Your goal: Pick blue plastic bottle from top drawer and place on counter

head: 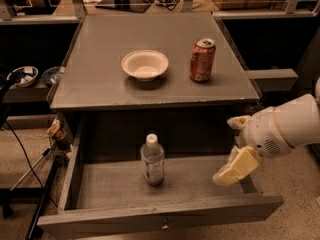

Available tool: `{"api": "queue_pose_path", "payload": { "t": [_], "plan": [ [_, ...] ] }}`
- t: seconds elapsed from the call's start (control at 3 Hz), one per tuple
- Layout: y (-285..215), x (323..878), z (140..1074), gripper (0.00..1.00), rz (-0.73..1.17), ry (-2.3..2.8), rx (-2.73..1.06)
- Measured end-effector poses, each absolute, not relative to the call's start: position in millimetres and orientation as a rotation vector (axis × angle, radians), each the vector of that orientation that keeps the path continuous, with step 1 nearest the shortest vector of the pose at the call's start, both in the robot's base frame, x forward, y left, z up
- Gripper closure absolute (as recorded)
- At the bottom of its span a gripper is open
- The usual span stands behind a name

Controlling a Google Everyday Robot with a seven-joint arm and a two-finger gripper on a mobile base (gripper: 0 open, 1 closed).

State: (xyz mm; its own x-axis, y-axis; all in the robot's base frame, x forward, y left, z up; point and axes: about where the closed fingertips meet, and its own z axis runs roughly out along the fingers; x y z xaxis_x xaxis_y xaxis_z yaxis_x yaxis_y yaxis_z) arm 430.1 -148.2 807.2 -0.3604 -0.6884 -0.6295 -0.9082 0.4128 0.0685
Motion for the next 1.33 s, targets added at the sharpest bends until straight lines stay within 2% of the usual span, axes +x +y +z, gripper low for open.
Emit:
{"api": "queue_pose_path", "payload": {
  "t": [1.0,1.33],
  "plan": [
    [-107.2,438.6,783.3,0.0,0.675,2.062,-1.323],
    [-68.7,447.2,746.2,0.0,0.785,2.016,-1.309]
  ]
}}
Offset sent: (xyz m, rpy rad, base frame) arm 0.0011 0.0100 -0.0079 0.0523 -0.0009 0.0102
